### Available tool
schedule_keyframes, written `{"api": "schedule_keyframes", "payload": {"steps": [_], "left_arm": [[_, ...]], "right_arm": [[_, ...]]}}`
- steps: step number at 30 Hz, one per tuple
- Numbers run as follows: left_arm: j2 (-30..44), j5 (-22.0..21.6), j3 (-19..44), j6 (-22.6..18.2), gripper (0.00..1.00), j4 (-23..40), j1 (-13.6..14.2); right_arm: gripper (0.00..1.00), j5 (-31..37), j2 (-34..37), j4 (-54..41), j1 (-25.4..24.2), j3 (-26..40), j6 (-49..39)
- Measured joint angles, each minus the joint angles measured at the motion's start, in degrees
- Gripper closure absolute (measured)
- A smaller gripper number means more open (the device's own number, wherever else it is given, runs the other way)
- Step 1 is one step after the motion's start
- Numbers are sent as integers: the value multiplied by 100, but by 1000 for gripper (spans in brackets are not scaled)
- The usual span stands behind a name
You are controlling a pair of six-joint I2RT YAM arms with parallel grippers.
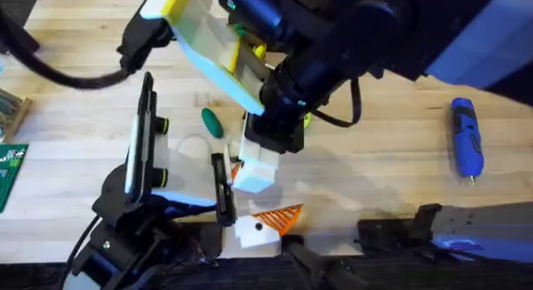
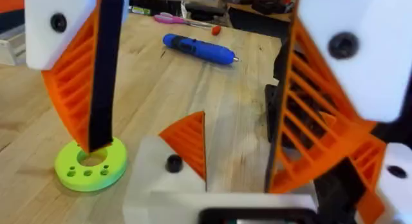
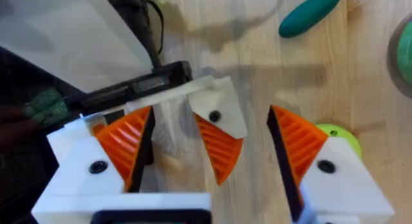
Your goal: Pick up the gripper from the table and insert it into the empty holder that is missing its gripper. Then pick up a screw, insert it into the mounting hole, and use the screwdriver to tighten it. Finally, clean up the table by picking up the vegetable and placing it into the bucket.
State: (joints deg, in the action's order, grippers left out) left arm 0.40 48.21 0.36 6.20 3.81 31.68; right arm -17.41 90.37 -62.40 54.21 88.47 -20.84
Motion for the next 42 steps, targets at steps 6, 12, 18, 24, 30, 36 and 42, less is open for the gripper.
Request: {"api": "schedule_keyframes", "payload": {"steps": [6,12,18,24,30,36,42], "left_arm": [[0,0,0,-15,15,0,0],[0,0,0,-15,15,0,0],[0,0,0,-15,15,0,0],[0,0,0,-15,15,0,0],[2,0,0,-15,15,0,0],[1,0,0,-15,15,-1,0],[0,0,0,-15,16,-2,0]], "right_arm": [[9,0,-109,-5,-307,-2,240],[8,0,-729,-141,-809,-2,309],[9,0,-1165,-662,-1524,-2,410],[8,0,-1315,-805,-2399,-329,742],[8,2,-2149,-805,-3089,-1210,1010],[8,-65,-3454,-797,-3569,-1976,1229],[9,-478,-4486,-885,-3602,-2236,1134]]}}
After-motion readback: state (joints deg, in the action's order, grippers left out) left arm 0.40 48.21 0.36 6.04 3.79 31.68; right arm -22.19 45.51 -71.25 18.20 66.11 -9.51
